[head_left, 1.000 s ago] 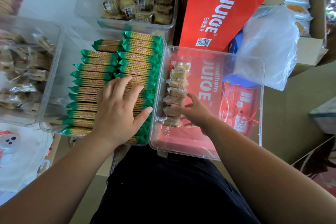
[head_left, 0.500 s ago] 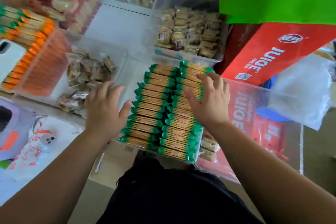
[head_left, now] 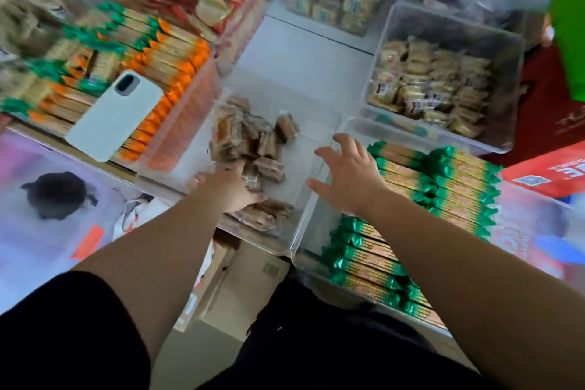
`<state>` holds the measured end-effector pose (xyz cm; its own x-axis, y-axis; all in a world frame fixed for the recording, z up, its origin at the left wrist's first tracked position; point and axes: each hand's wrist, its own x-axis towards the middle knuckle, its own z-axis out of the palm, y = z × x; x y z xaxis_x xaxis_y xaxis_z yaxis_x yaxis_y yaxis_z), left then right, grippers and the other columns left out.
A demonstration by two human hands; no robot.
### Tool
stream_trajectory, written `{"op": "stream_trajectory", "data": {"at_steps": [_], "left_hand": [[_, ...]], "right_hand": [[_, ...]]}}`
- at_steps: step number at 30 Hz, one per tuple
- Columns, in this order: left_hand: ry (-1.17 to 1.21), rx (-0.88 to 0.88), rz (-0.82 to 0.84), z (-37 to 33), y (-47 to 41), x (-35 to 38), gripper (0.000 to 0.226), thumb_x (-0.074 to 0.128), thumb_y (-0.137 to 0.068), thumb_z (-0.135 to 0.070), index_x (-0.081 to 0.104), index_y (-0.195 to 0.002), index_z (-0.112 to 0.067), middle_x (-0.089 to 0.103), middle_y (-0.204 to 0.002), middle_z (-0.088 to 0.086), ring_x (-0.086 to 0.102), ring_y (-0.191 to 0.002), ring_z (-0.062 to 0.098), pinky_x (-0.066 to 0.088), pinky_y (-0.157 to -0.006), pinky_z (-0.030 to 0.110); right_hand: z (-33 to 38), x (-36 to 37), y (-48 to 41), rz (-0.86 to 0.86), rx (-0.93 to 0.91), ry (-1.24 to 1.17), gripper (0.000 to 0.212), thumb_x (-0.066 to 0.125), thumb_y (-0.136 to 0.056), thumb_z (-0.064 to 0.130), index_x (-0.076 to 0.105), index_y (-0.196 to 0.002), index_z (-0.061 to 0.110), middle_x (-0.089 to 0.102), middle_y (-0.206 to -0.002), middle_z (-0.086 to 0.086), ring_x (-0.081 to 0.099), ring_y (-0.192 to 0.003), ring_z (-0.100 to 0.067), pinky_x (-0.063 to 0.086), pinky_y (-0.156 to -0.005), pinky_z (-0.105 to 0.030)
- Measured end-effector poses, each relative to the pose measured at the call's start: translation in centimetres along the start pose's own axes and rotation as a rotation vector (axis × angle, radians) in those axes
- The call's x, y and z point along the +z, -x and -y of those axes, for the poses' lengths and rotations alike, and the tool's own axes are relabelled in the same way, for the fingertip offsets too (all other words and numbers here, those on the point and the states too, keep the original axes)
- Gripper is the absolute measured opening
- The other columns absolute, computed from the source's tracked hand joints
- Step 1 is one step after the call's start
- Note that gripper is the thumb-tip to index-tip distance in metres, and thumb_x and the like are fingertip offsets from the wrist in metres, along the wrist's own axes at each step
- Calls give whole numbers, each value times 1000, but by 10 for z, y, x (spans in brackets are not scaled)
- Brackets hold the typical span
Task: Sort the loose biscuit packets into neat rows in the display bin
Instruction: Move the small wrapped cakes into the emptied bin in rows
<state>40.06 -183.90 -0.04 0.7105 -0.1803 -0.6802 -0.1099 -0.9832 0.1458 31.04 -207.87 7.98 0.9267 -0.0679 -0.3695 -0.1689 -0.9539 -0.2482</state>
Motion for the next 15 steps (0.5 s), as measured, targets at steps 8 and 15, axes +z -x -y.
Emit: {"op": "stream_trajectory", "data": {"at_steps": [8,15], "left_hand": [[92,-39,-51,-3,-19,-4,86,64,-86,-64,24,-158,-38,40,-154,21,45,-135,44,44,-109,49],[173,33,-124,11,-8,-28,66,74,-82,-15,55,-144,-31,61,-134,11,60,-115,33,53,-90,35]], "right_hand": [[18,-1,-30,-27,75,249,73,49,-87,75,36,-148,36,19,-163,-7,-1,-152,-38,3,-120,-57],[46,-4,-70,68,-86,26,116,79,-68,67,18,-157,25,19,-159,-6,26,-144,-33,30,-116,-48]]}}
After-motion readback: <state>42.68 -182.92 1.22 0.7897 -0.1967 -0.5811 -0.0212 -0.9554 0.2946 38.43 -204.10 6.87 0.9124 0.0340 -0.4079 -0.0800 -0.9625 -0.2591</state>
